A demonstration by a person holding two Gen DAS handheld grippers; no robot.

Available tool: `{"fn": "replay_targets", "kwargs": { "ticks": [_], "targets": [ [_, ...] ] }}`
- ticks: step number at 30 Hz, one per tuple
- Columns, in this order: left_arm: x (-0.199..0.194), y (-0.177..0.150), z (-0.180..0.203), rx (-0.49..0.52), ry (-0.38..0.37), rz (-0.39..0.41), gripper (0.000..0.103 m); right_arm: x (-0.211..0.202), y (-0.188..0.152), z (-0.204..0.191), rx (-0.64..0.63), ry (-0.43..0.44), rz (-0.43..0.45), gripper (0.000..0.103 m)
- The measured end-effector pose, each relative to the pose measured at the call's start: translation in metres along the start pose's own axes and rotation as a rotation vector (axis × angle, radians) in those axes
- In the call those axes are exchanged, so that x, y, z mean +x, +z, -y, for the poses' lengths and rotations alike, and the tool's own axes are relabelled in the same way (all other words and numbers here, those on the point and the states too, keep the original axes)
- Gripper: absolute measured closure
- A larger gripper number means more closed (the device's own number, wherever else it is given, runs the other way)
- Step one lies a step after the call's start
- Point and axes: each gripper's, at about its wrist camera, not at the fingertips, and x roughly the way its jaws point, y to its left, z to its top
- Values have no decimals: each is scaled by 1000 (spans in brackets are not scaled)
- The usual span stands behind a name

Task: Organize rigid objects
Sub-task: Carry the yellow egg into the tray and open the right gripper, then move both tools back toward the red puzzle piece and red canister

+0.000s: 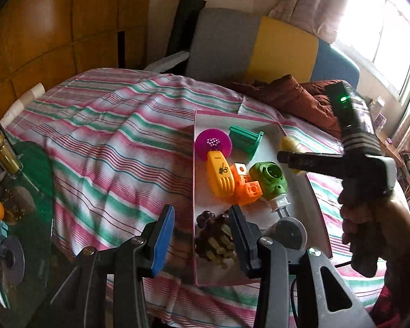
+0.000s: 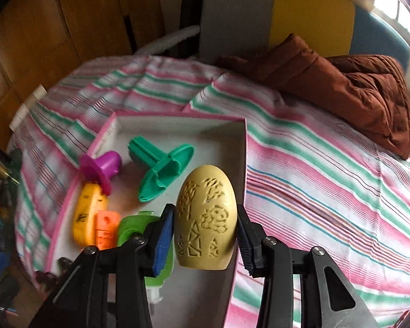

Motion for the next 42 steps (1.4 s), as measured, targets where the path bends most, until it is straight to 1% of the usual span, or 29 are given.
{"fn": "replay_targets", "kwargs": {
  "ticks": [1,2,4,7,9,13,16,20,24,27,29,34,38,42],
  "targets": [
    [0,0,0,-1,1,0,62,2,0,0,-4,0,-2,57],
    [0,0,-1,-2,3,1,62,4,-1,0,-7,-8,-1,57],
    [1,0,-3,-6,9,0,62,6,-1,1,0,9,-5,57],
    [0,0,-3,-7,9,-1,62,7,-4,2,-8,-2,-5,58],
    [0,0,-2,-1,10,-2,62,5,-6,5,3,8,-2,58],
    [-2,0,0,6,12,3,62,-11,-11,6,15,17,38,58],
    [-5,0,1,9,15,9,62,-25,-17,9,26,34,68,54],
    [-8,0,3,19,14,14,62,-37,-24,9,42,43,94,53],
    [-12,-2,6,29,13,20,62,-51,-34,15,67,51,115,50],
    [-15,-2,8,35,12,25,62,-63,-41,19,63,32,140,49],
    [-18,-2,10,42,12,32,62,-73,-46,25,62,23,156,44],
    [-22,-1,16,61,5,45,62,-92,-62,39,47,-7,182,44],
    [-27,0,25,93,-2,60,62,-104,-78,66,68,-38,180,43],
    [-30,2,37,128,-14,67,62,-117,-93,101,116,-95,183,41]
  ]
}}
